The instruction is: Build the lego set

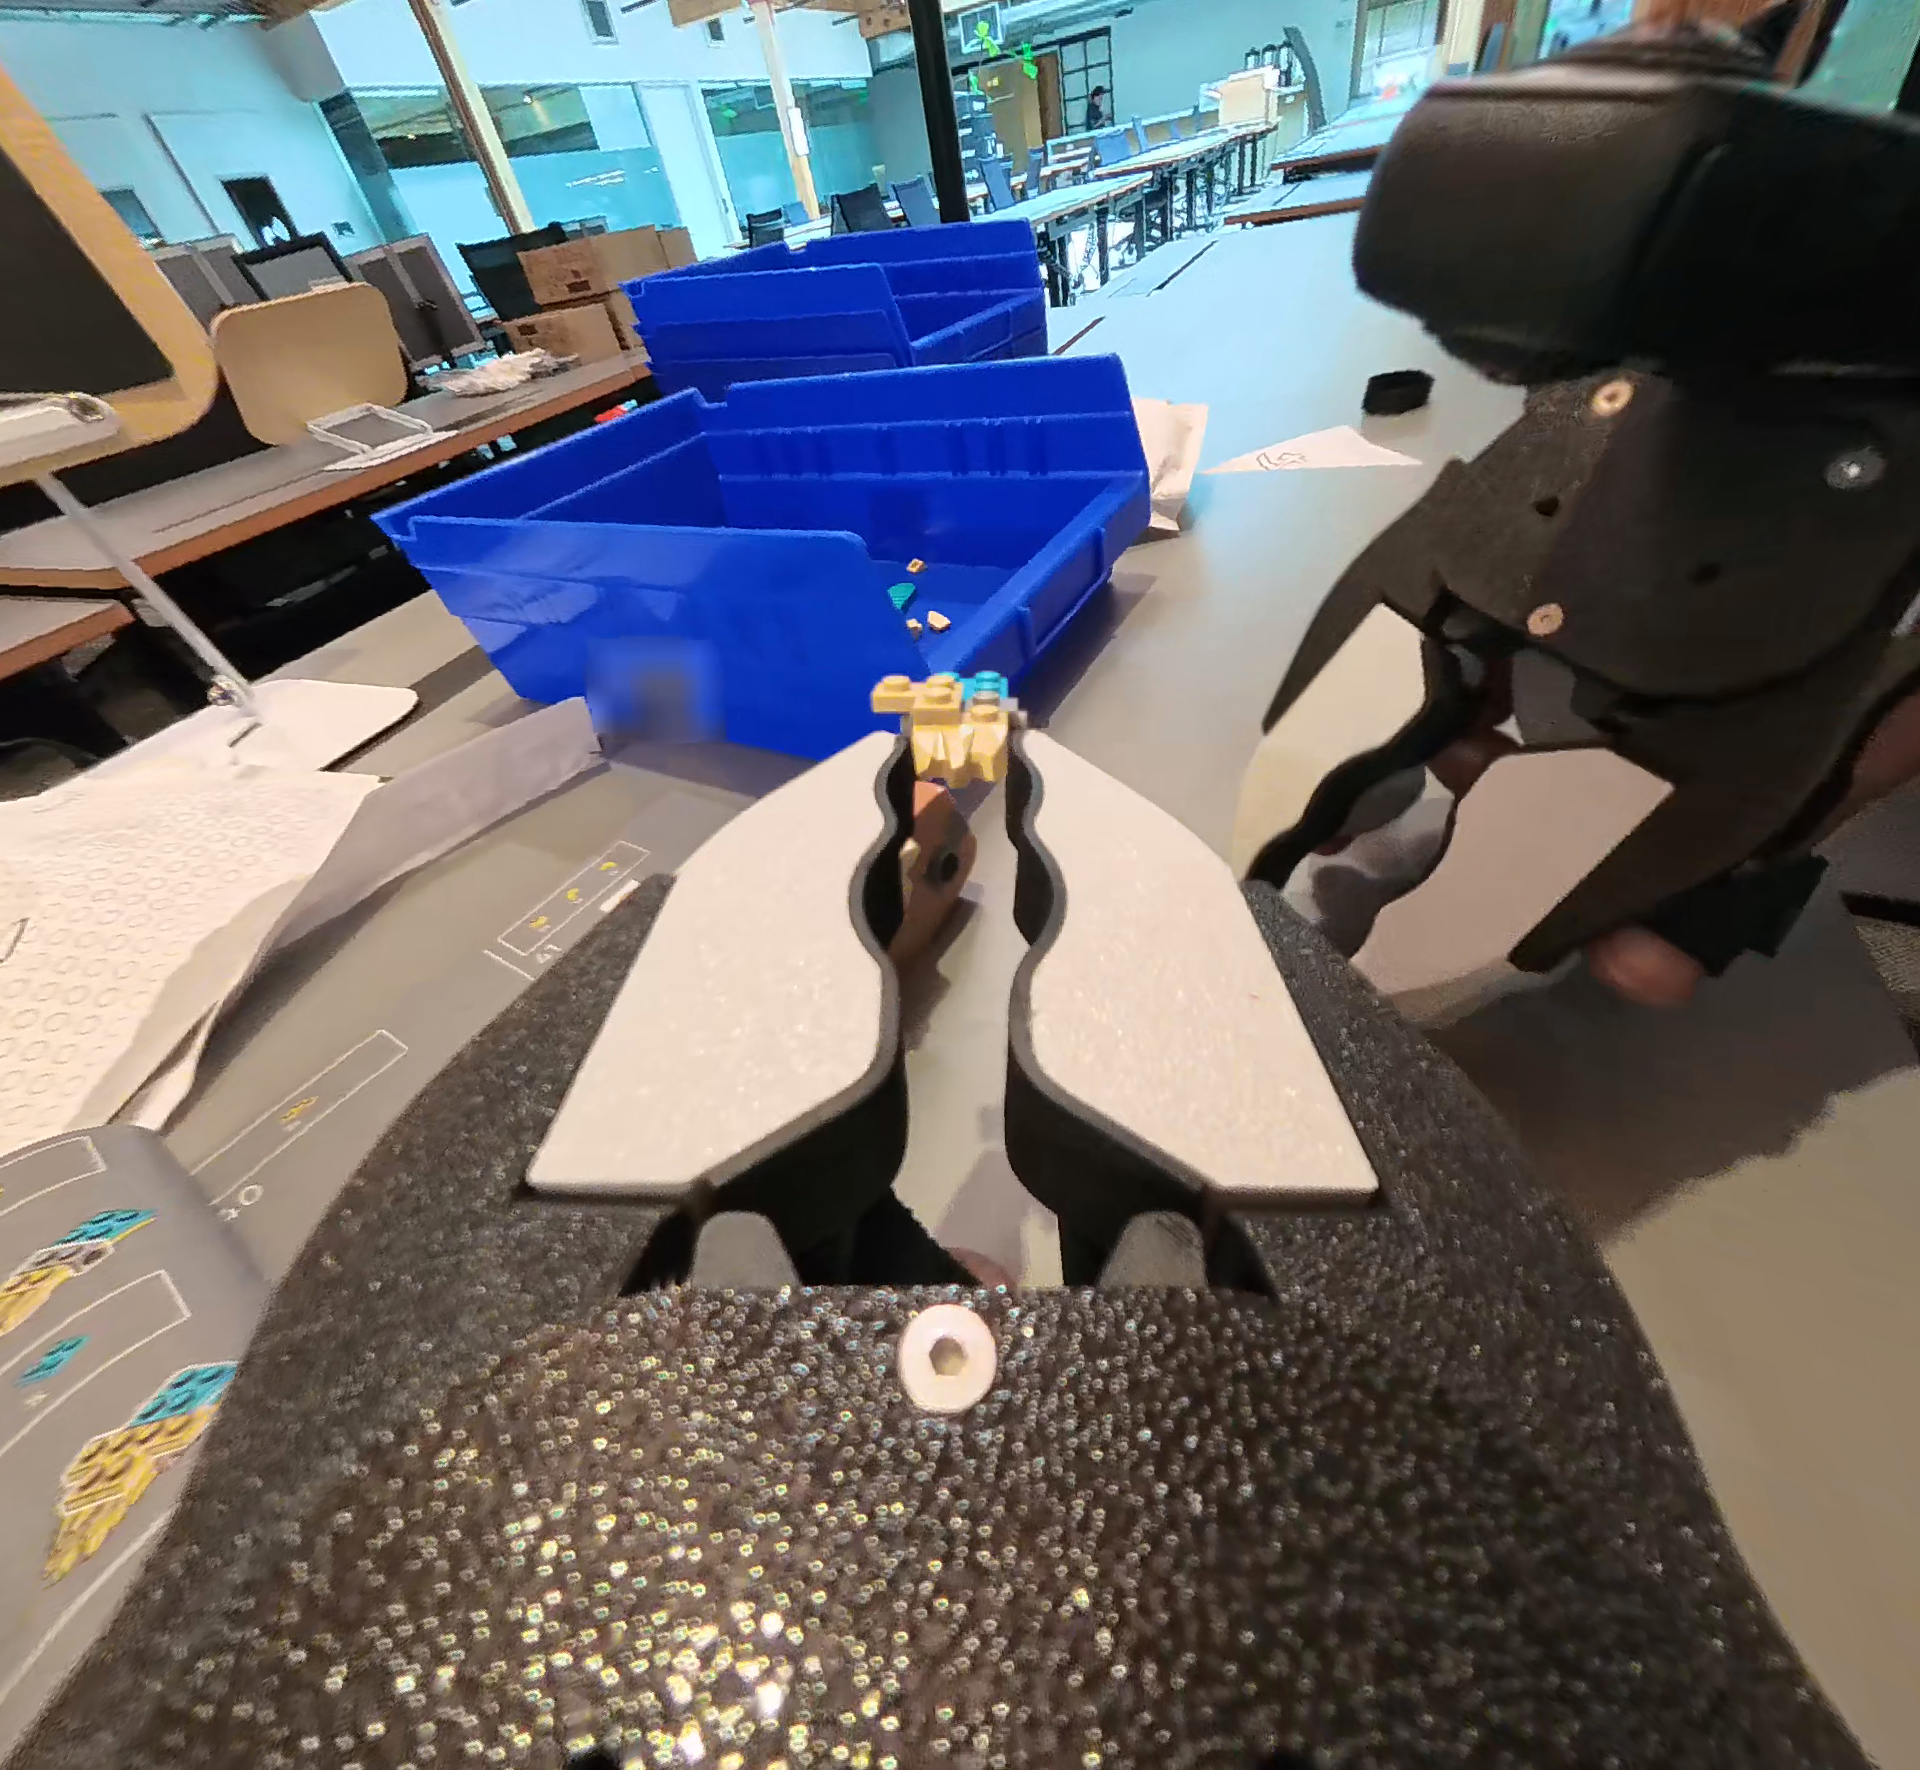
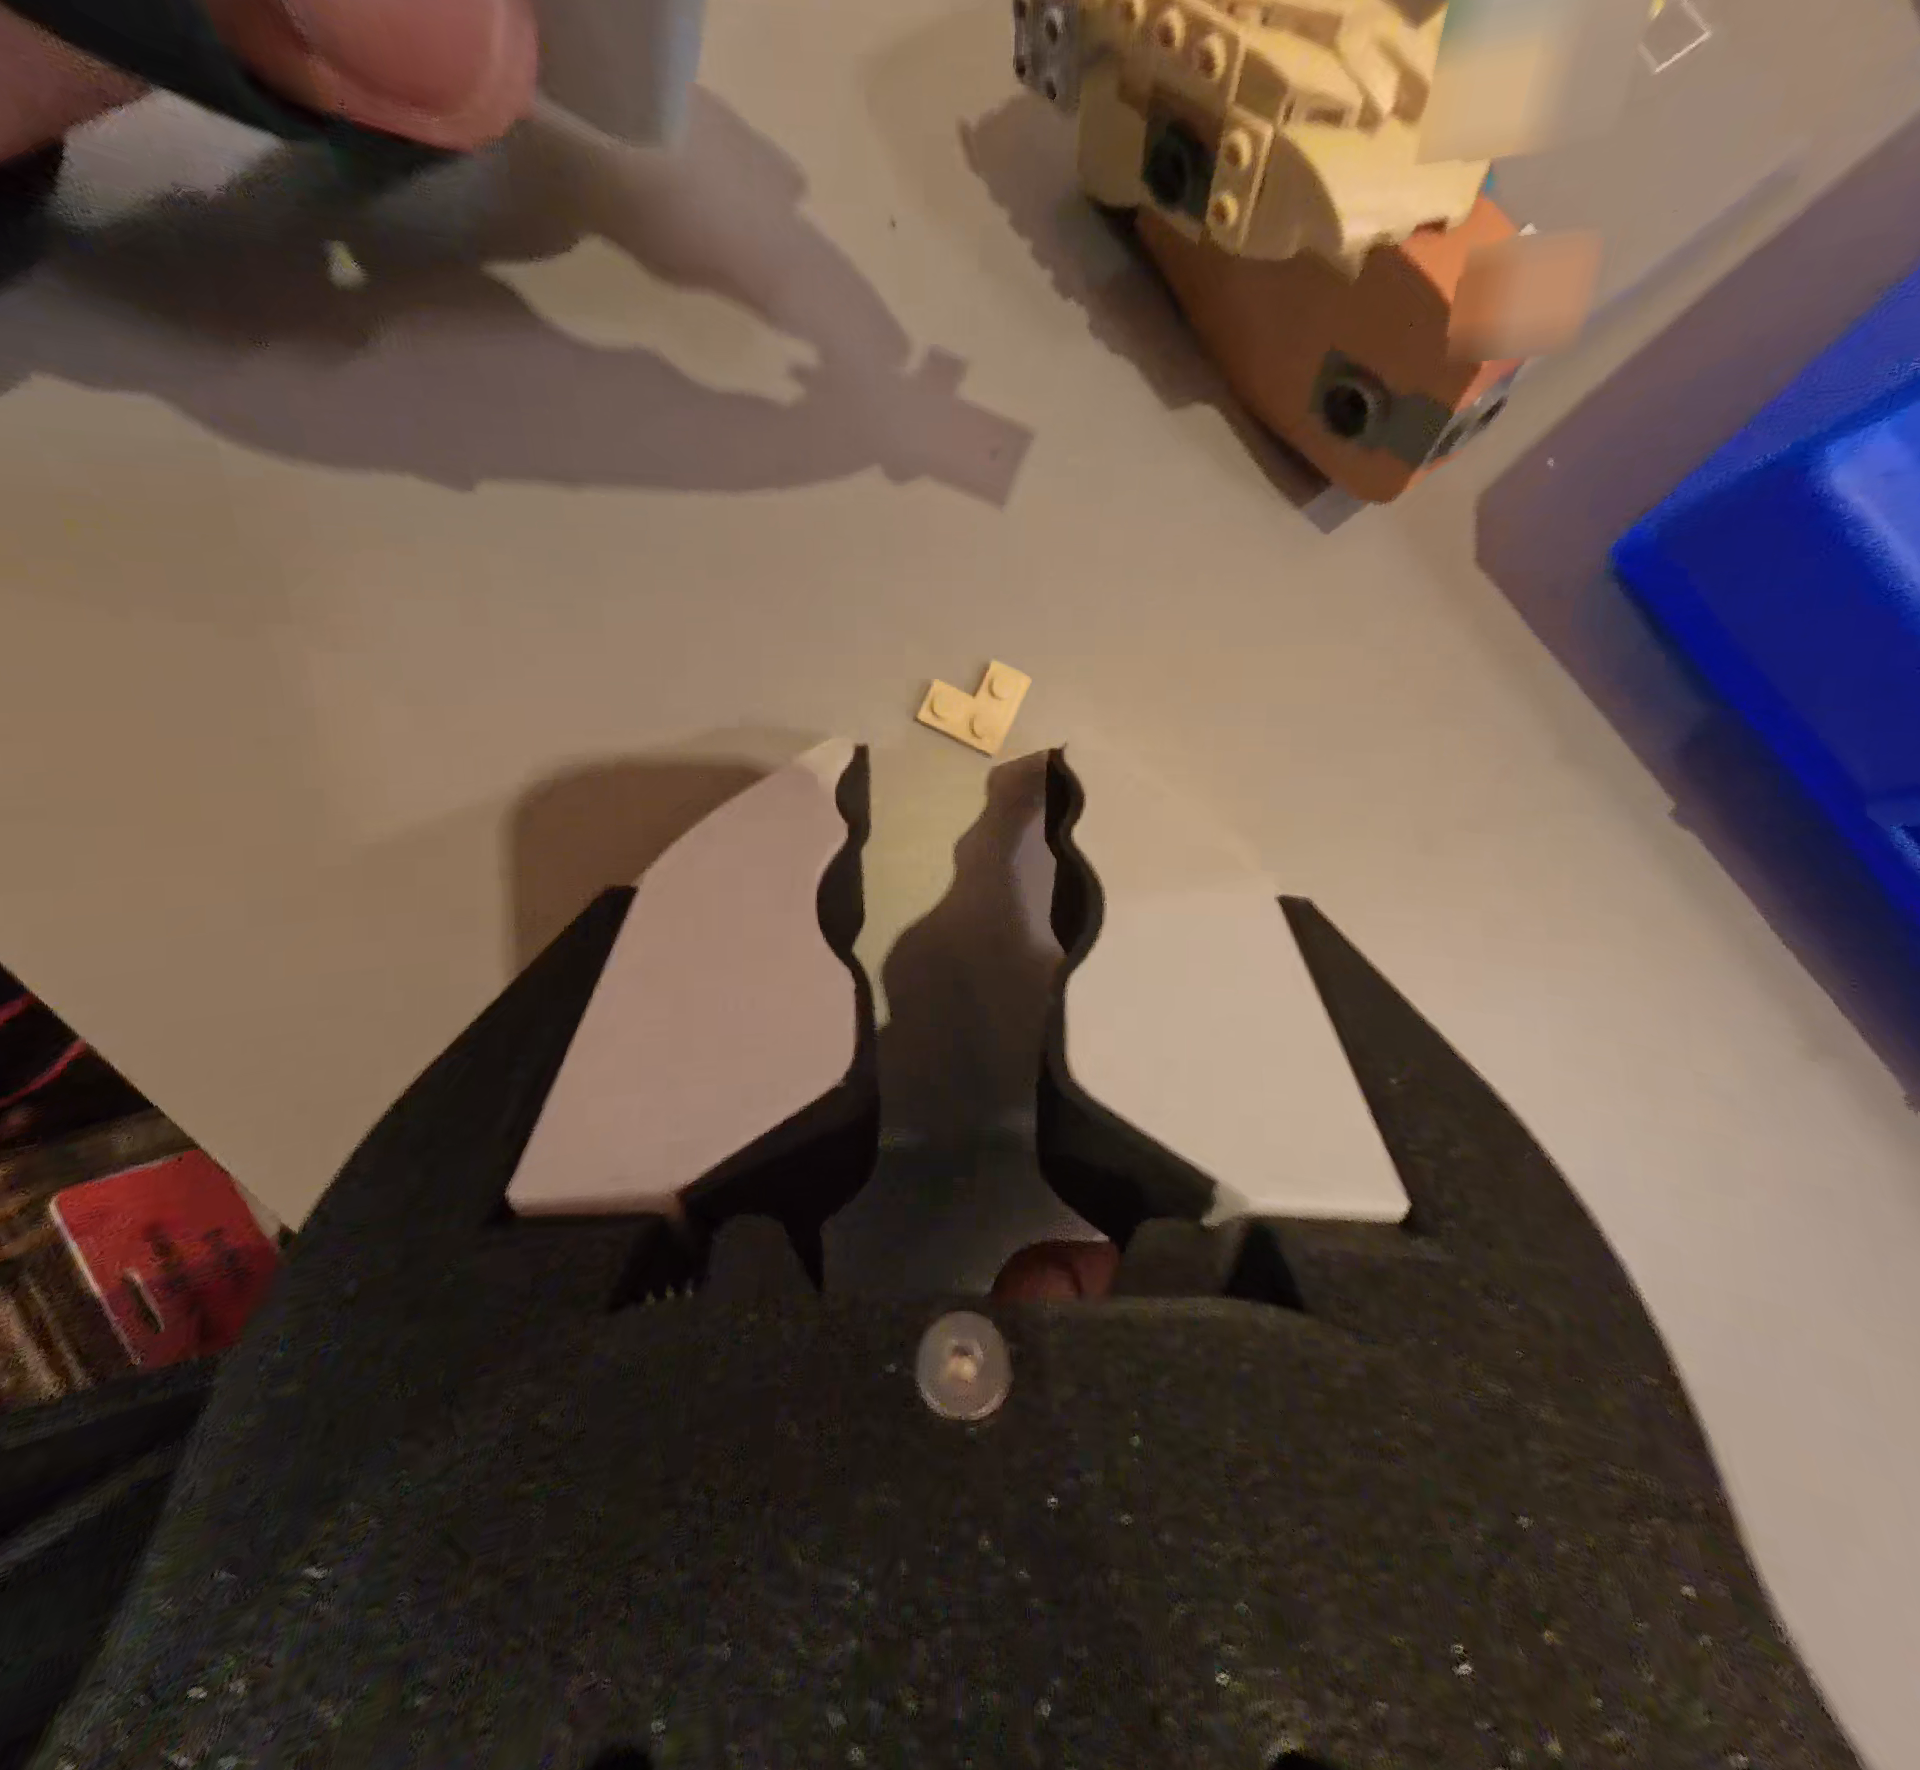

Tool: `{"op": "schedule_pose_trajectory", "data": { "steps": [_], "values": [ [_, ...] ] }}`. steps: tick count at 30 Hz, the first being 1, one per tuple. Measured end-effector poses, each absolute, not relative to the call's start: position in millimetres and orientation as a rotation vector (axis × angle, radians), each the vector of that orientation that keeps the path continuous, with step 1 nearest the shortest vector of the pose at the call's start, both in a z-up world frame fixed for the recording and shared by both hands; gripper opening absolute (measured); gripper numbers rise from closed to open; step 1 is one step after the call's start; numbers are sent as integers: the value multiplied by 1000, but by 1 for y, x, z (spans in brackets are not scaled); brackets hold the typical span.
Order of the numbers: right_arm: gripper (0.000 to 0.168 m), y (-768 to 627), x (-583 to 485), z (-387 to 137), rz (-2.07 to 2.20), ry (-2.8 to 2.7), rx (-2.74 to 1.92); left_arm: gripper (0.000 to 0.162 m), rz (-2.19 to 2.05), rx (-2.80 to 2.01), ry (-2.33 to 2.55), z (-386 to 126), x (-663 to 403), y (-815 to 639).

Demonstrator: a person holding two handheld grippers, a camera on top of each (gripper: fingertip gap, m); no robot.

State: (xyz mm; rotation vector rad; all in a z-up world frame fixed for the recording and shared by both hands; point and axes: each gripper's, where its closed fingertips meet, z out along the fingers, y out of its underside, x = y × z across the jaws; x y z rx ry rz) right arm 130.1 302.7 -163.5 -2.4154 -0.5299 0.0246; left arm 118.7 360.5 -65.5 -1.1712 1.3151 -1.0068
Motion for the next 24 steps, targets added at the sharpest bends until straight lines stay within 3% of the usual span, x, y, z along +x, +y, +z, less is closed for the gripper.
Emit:
{"op": "schedule_pose_trajectory", "data": {
  "steps": [7, 15, 24],
  "values": [
    [21, 314, 130, -165, 73, -469, -2427, 16, -1018, -1161, 1281, -58, 114, 366],
    [17, 313, 122, -160, 235, -894, -2291, 16, -1109, -1123, 1349, -64, 117, 357],
    [16, 307, 109, -38, 313, -1241, -1821, 16, -1327, -1147, 1317, -55, 114, 349]
  ]
}}
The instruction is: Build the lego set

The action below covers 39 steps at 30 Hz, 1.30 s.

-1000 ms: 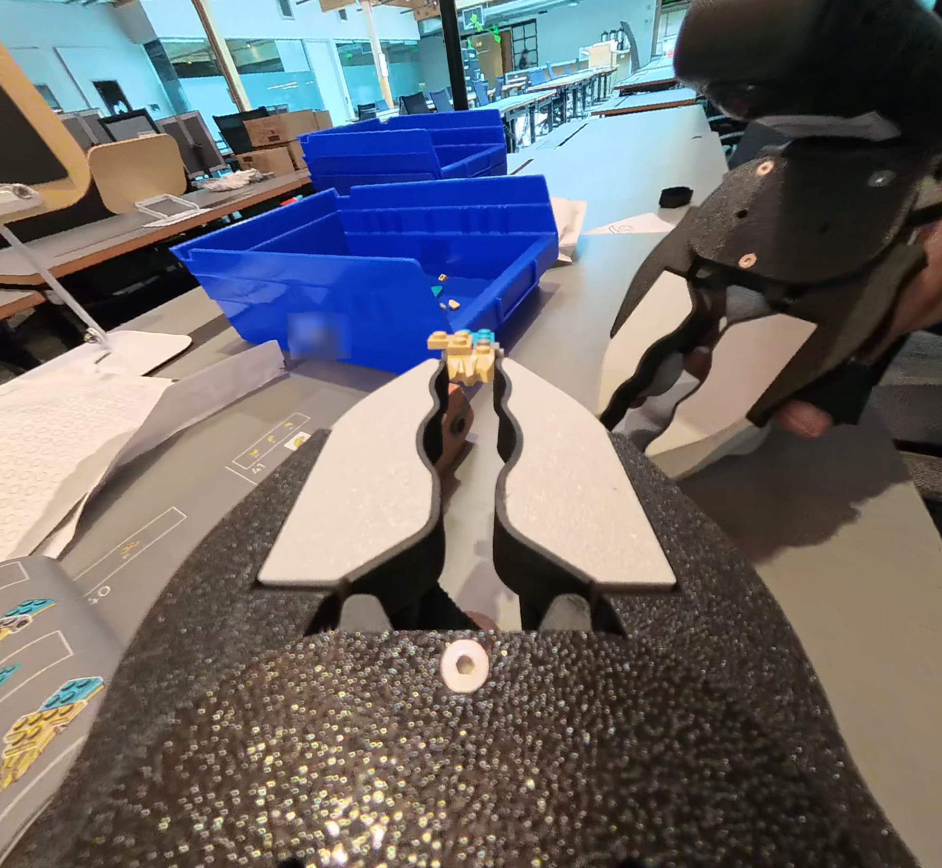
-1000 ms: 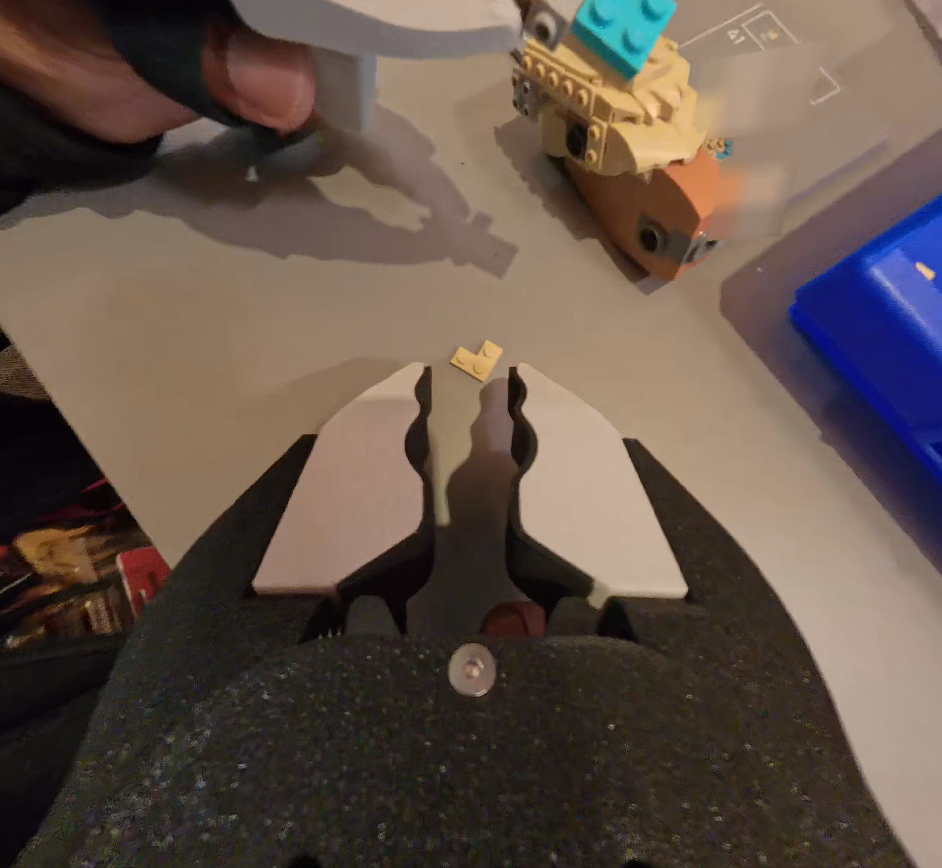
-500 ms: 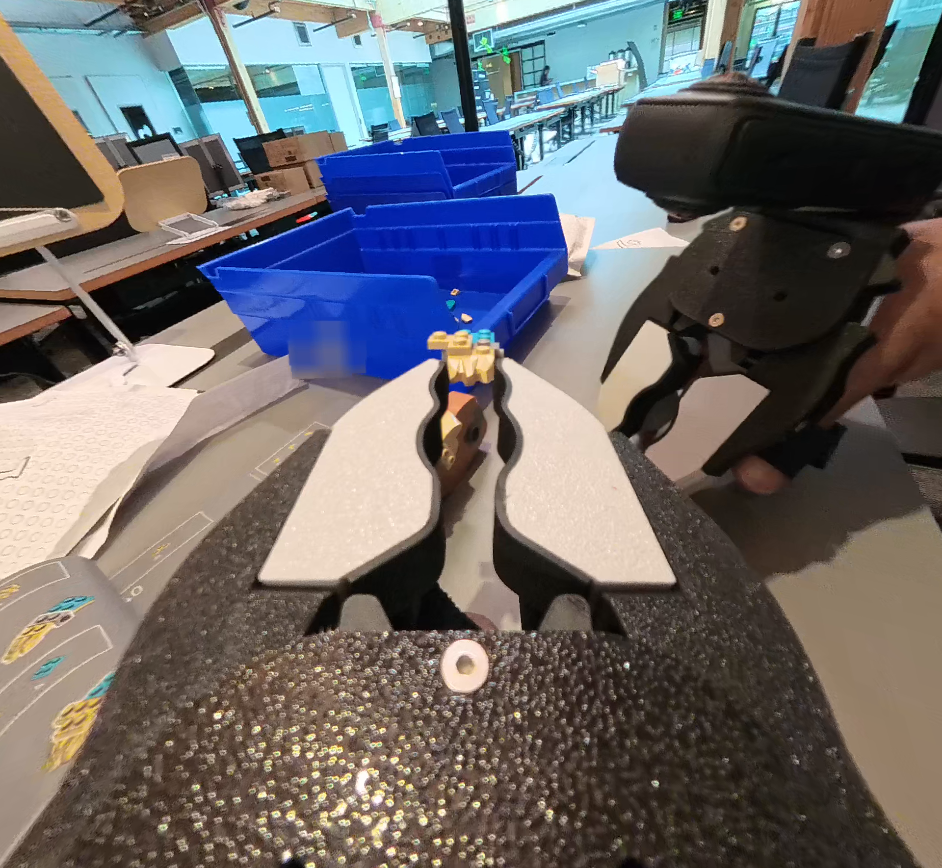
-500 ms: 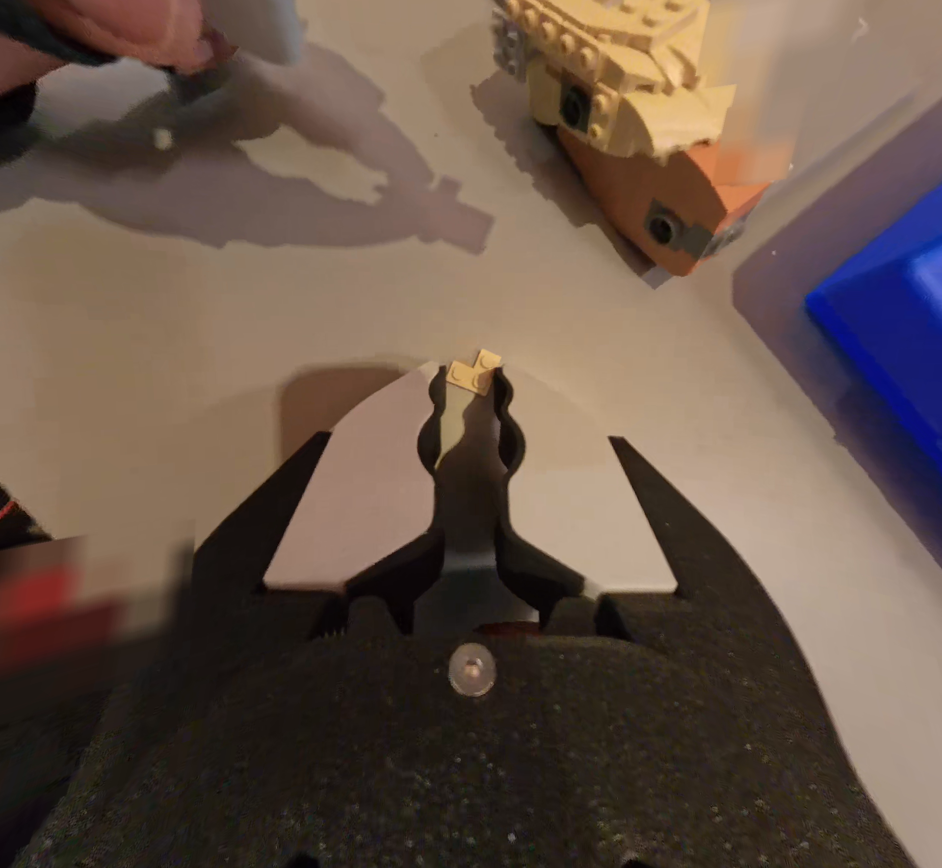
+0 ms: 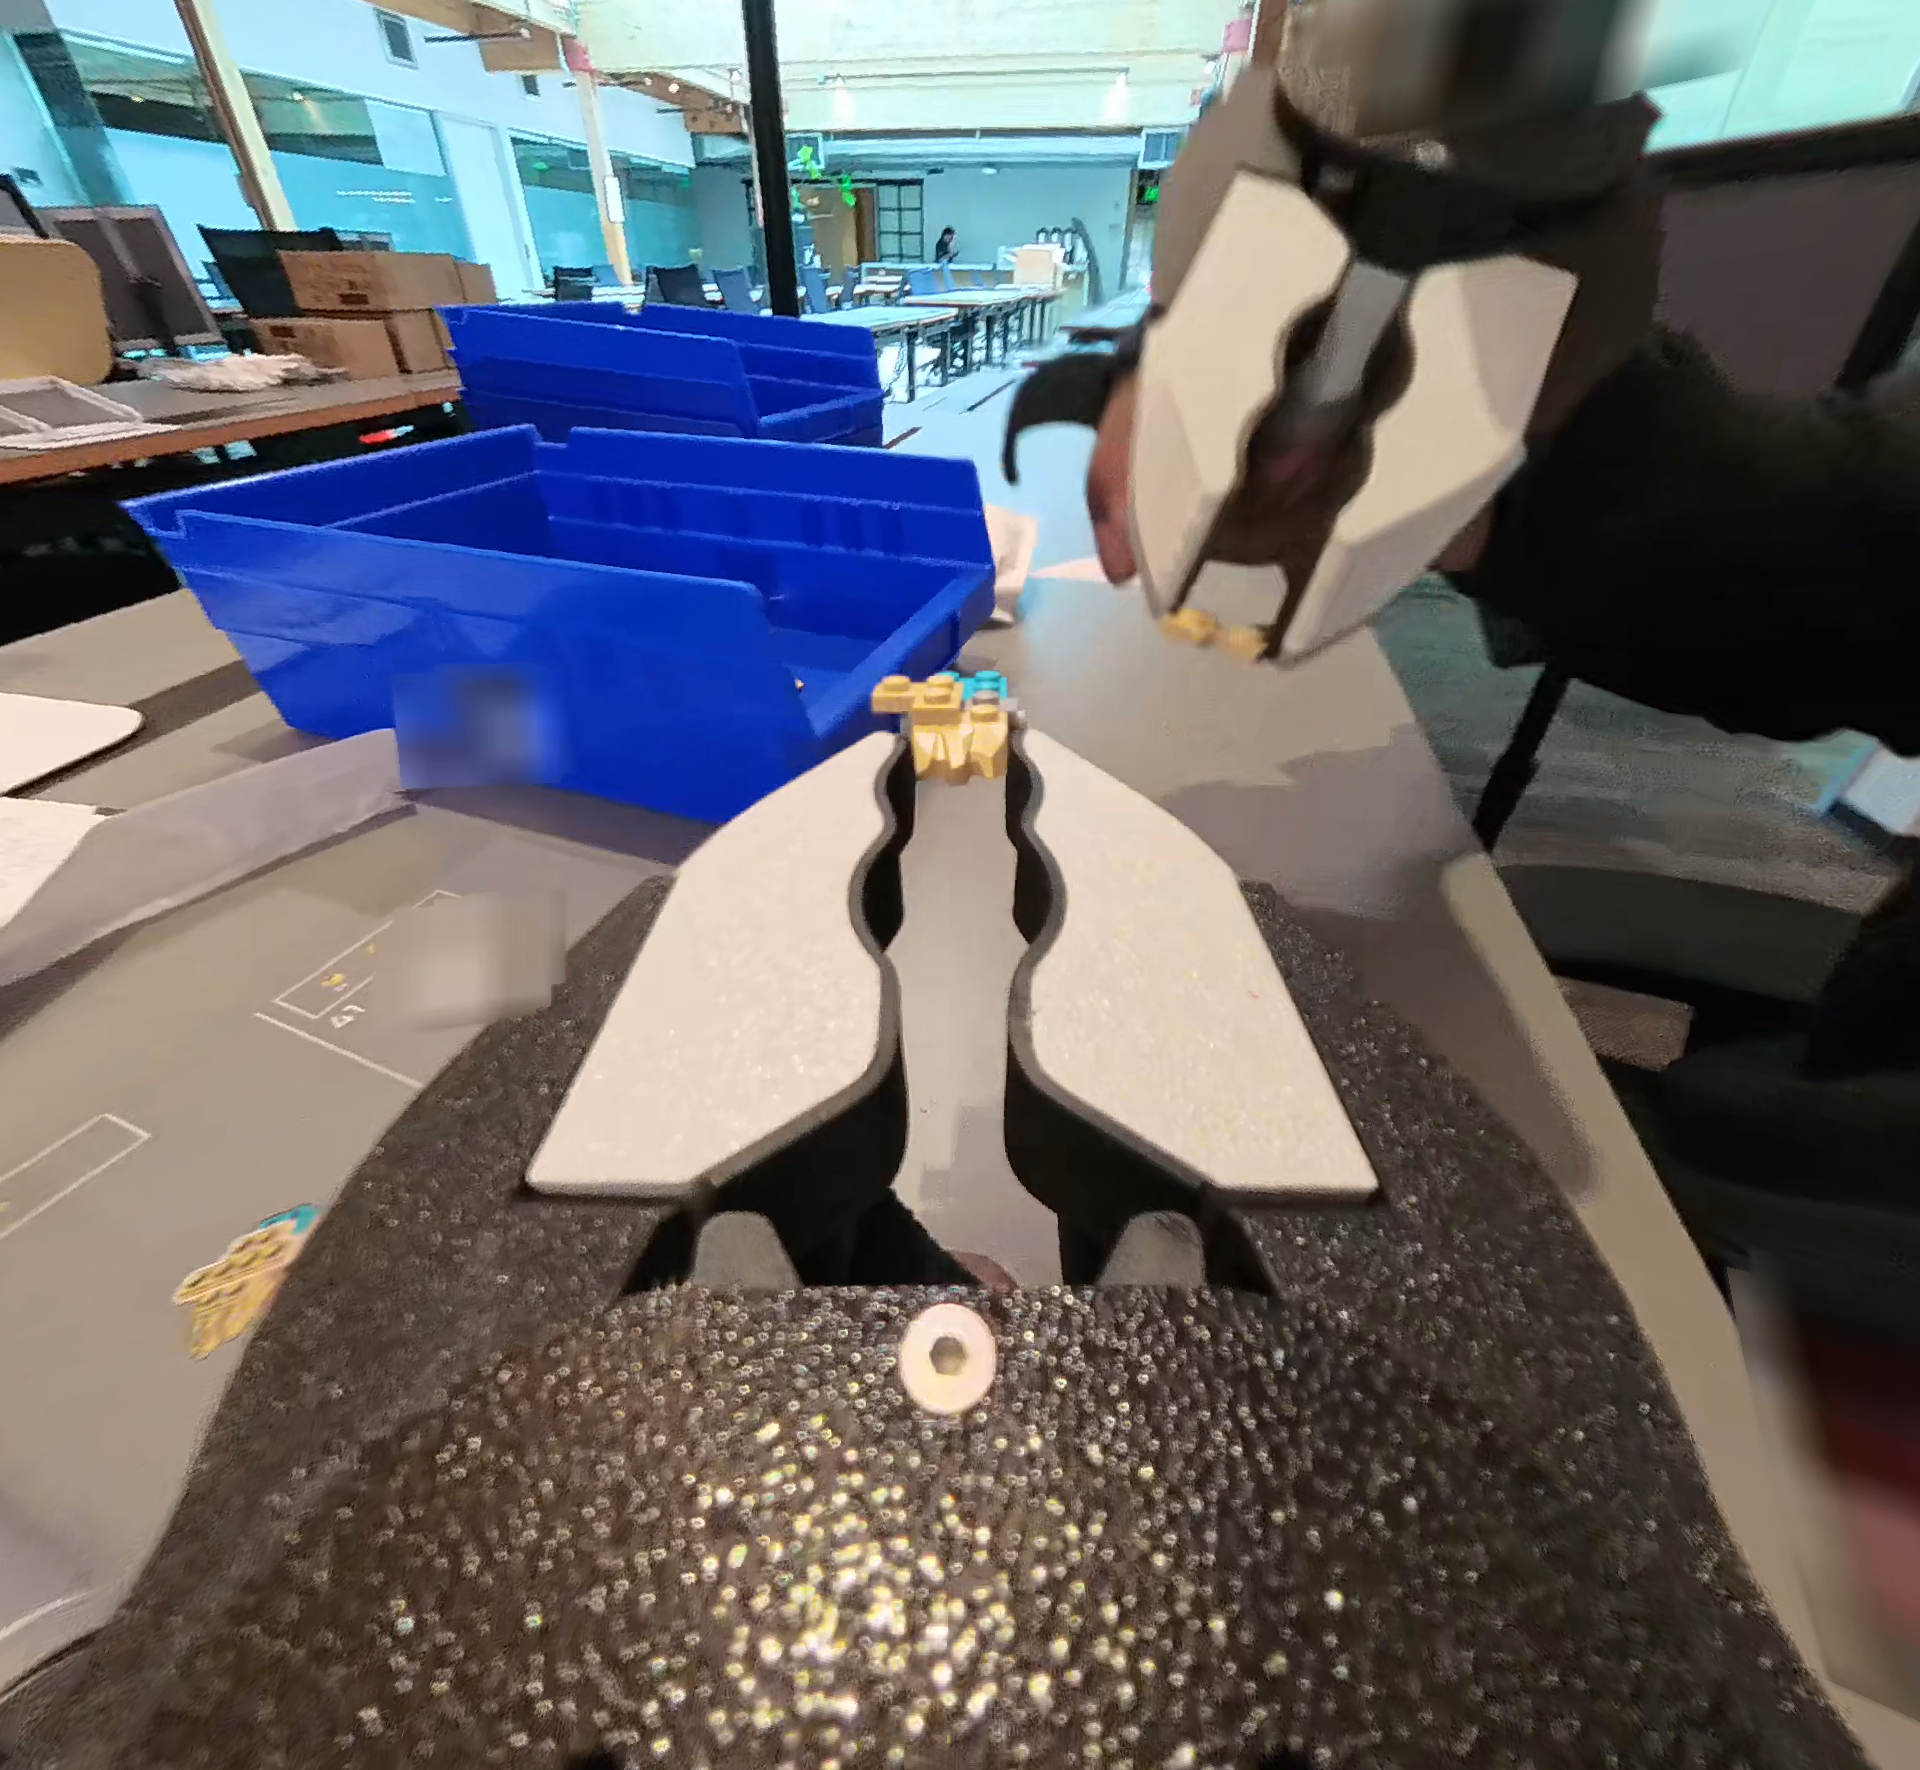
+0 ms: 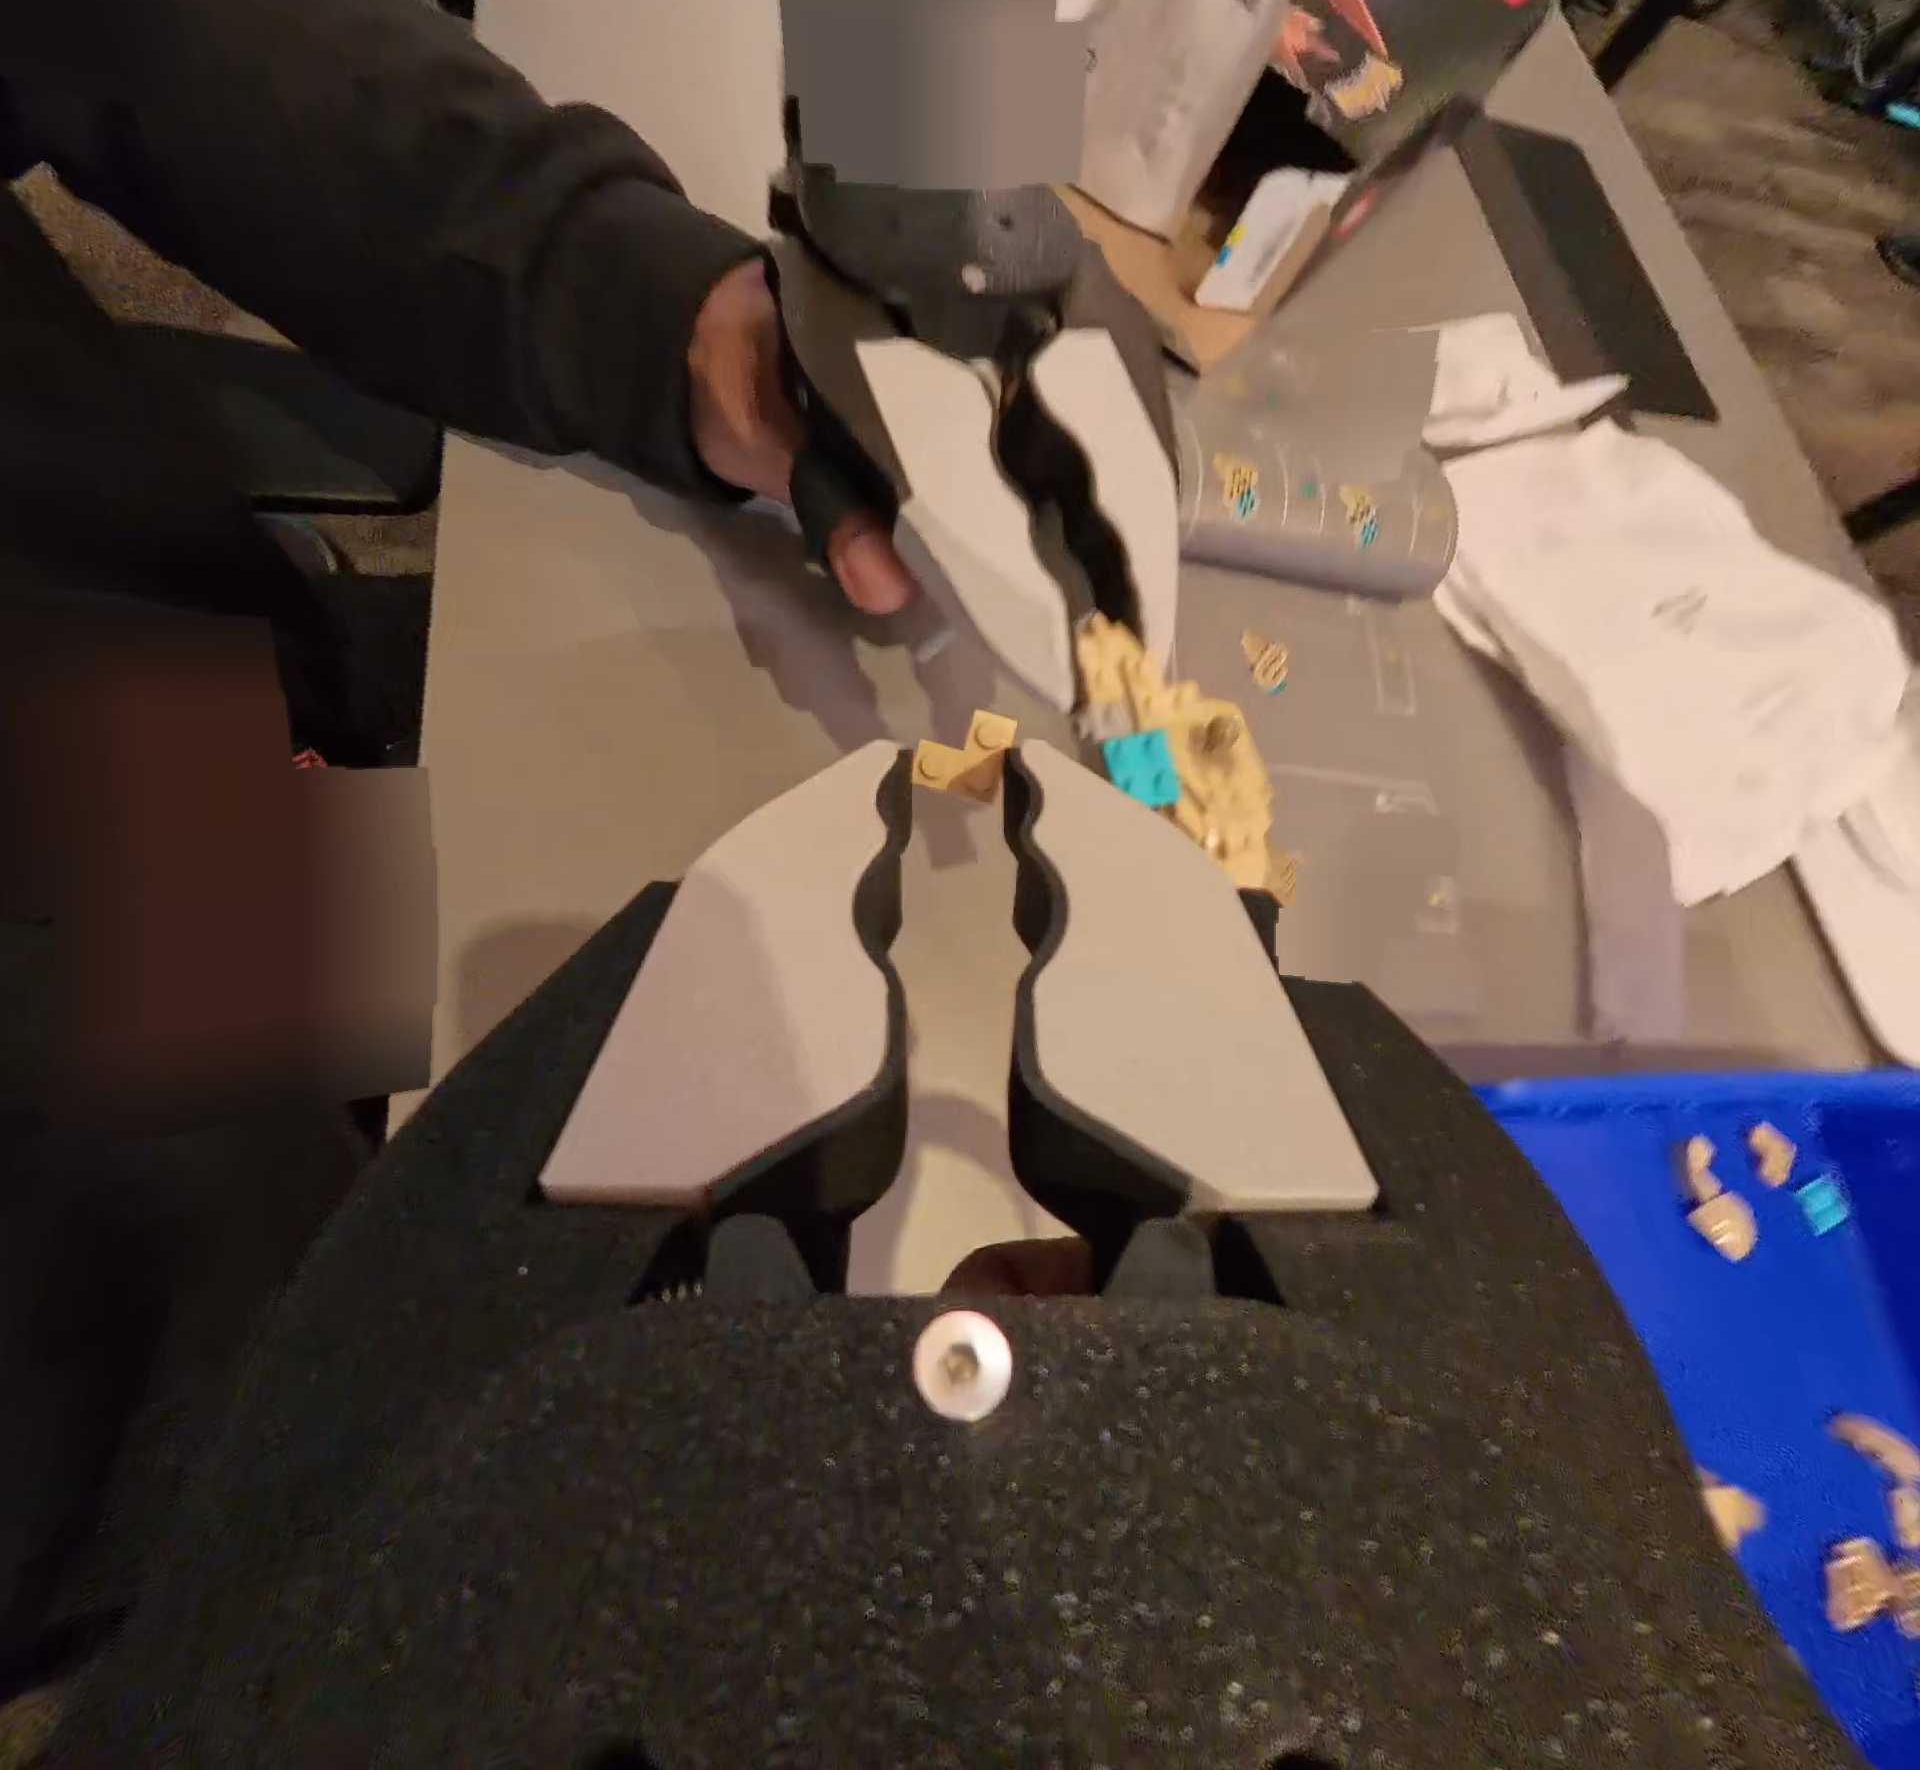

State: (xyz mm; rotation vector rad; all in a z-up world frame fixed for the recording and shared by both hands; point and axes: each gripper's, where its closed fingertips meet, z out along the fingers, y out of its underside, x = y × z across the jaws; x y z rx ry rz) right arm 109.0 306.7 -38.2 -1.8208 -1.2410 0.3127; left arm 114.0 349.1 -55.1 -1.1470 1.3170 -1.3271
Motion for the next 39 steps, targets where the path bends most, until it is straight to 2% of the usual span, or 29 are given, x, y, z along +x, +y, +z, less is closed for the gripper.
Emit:
{"op": "schedule_pose_trajectory", "data": {
  "steps": [4, 12, 39],
  "values": [
    [16, 320, 103, -24, 269, -1423, -1794, 16, -1429, -1105, 1280, -46, 111, 344],
    [16, 339, 106, -36, 189, -1602, -1871, 16, -1460, -1107, 1266, -44, 111, 343],
    [16, 344, 107, -34, 80, -1678, -1847, 16, -1523, -1116, 1217, -40, 108, 346]
  ]
}}
